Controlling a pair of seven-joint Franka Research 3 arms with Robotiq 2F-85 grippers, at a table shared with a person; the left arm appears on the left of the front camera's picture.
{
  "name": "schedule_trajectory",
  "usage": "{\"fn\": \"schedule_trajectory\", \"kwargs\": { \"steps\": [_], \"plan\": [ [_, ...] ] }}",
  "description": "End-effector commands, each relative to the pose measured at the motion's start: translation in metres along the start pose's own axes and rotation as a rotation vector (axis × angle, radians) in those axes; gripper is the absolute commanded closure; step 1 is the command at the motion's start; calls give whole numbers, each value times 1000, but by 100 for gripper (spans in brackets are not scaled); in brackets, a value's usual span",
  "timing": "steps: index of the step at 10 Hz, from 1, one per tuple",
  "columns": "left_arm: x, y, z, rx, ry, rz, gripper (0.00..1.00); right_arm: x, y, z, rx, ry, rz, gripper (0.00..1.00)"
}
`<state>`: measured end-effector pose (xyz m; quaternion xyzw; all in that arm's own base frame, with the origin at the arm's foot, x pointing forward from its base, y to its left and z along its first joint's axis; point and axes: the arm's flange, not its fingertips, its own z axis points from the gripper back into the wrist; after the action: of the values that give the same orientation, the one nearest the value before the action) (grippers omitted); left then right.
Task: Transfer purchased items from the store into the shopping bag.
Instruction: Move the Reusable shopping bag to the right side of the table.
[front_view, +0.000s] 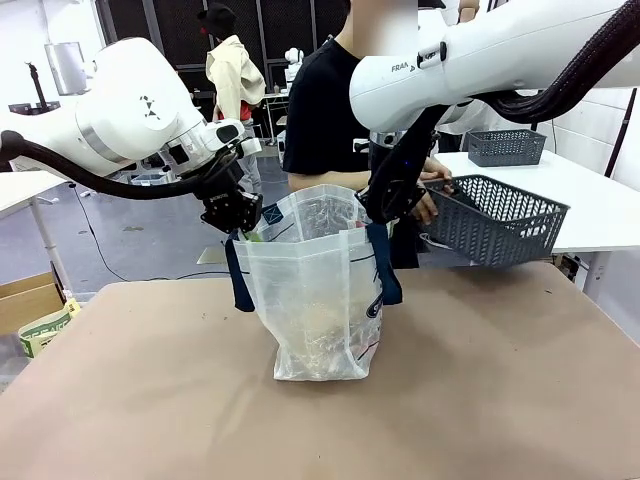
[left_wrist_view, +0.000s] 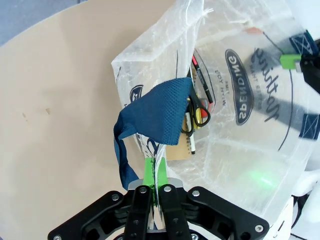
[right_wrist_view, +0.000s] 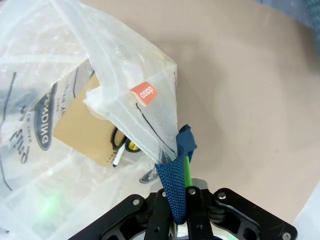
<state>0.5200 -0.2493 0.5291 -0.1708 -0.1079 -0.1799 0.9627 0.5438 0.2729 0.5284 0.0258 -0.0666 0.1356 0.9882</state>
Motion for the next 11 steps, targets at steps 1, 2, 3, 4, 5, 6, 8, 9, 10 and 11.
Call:
{"fn": "schedule_trajectory", "kwargs": {
  "steps": [1, 2, 3, 4, 5, 6, 8, 9, 10, 11],
  "plan": [
    [12, -15, -2, 11, -7, 18, 100, 8, 17, 5, -34, 72, -197, 100],
    [18, -21, -6, 0, -13, 4, 100, 14, 23, 6, -11, 48, -165, 100],
    [22, -26, -10, -2, -7, 2, 100, 18, 31, 7, -3, 46, -175, 100],
    [28, -30, -16, -19, -12, -1, 100, 25, 36, 9, -7, 44, -192, 100],
    [33, -36, -20, -37, -28, -10, 100, 32, 38, 8, -9, 54, -193, 100],
    [36, -41, -22, -52, -38, -18, 100, 38, 40, 8, 1, 50, -199, 100],
    [39, -49, -23, -81, -63, -17, 100, 44, 43, 7, 20, 21, -202, 100],
    [38, -49, -22, -91, -59, -19, 100, 45, 42, 5, 32, 14, -189, 100],
    [34, -40, -18, -46, -50, -9, 100, 42, 37, 6, 44, 15, -217, 100],
    [36, -48, -23, -66, -38, -34, 100, 40, 40, 2, 28, 34, -180, 100]
  ]
}}
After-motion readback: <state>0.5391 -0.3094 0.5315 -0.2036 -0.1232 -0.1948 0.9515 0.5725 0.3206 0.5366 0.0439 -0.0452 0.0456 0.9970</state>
